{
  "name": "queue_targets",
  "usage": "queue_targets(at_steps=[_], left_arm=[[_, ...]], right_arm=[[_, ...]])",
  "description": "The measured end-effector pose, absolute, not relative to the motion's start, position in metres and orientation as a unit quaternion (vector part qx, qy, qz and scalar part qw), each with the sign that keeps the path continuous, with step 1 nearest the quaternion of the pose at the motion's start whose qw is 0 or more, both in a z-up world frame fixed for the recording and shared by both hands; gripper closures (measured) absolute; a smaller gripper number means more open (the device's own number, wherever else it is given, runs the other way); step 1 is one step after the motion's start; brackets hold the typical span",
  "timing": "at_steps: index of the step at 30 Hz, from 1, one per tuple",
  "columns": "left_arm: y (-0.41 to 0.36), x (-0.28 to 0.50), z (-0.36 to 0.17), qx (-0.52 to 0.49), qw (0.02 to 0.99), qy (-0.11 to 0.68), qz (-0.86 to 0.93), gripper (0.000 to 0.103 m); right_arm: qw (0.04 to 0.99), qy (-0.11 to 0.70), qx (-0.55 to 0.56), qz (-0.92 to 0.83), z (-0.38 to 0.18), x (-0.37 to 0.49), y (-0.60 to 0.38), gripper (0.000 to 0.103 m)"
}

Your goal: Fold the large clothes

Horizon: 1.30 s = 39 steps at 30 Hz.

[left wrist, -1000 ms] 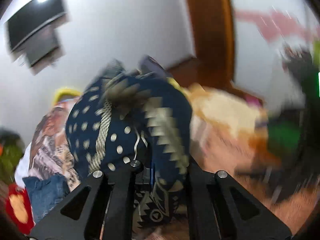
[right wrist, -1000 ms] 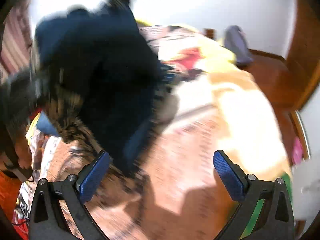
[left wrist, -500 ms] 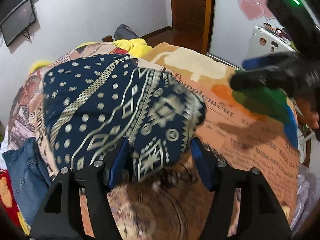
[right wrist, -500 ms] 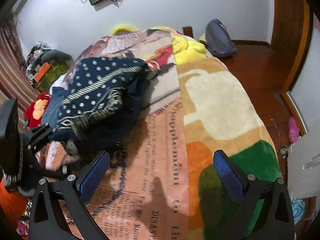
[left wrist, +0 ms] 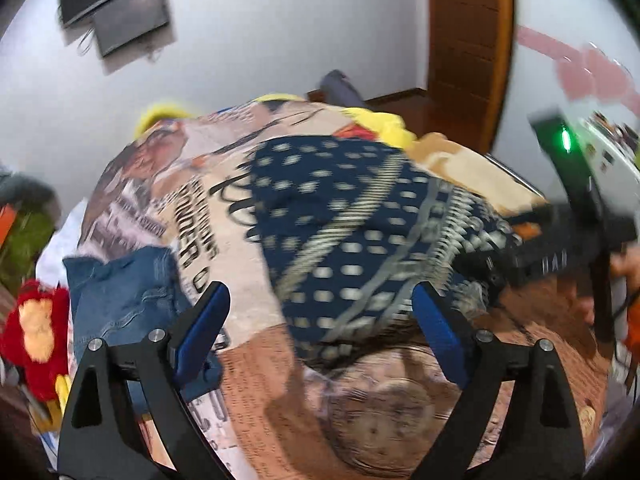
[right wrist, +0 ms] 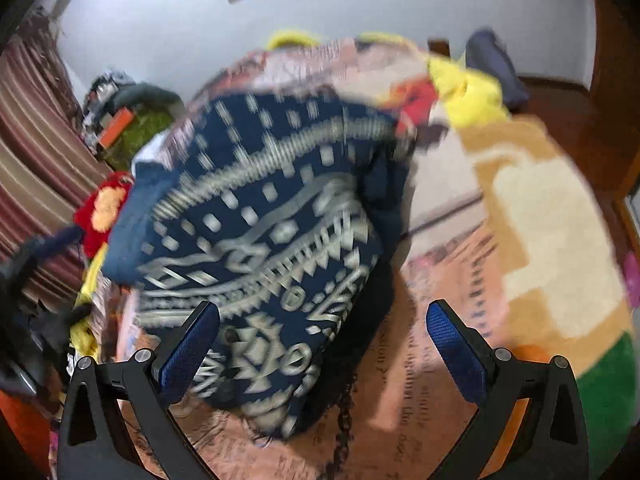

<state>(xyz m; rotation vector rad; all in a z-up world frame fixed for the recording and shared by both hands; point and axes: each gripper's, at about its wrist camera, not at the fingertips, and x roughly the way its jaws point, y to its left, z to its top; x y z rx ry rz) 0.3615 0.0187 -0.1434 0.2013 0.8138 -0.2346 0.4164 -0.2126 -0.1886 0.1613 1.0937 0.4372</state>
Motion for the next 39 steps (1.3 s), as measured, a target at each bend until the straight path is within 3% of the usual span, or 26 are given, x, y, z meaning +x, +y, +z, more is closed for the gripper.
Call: queue_targets(at_steps=[6, 10, 14, 19, 27, 34, 39], left_arm=[[0.045, 0.392, -0.193, 0.058, 0.884, 0.451, -0.106, 0.009], [0.057, 0.386, -0.221, 0.043, 0.878, 0.464, -0.110, 0.002], [0.067, 0.371, -0.233, 0.069, 0.866, 0.487, -0.092, 0.002], [0.077, 0.359, -0.213, 0.107, 0.881, 0.457, -0.064, 0.003], [0.073, 0.401, -0.157, 0.006, 0.908, 0.399, -0.124, 0.002], [0.051, 0.460, -0.194, -0.024, 0.878, 0.453, -0.152, 0.002], [0.066, 0.491, -0.225, -0.119, 0.844, 0.483, -0.201, 0.000]], right_arm=[[0.796, 0.555, 0.128, 0.206, -0.238, 0.416, -0.232, 0.000], [0.805, 0.551, 0.097, 0.198, -0.235, 0.408, -0.240, 0.000], [0.821, 0.537, 0.040, 0.191, -0.221, 0.398, -0.242, 0.000], [0.837, 0.512, 0.038, 0.188, -0.192, 0.397, -0.258, 0.000], [0.818, 0.505, 0.150, 0.231, -0.178, 0.437, -0.260, 0.000], [0.782, 0.545, 0.169, 0.250, -0.220, 0.487, -0.235, 0.000], [0.755, 0.553, 0.196, 0.291, -0.244, 0.514, -0.220, 0.000]])
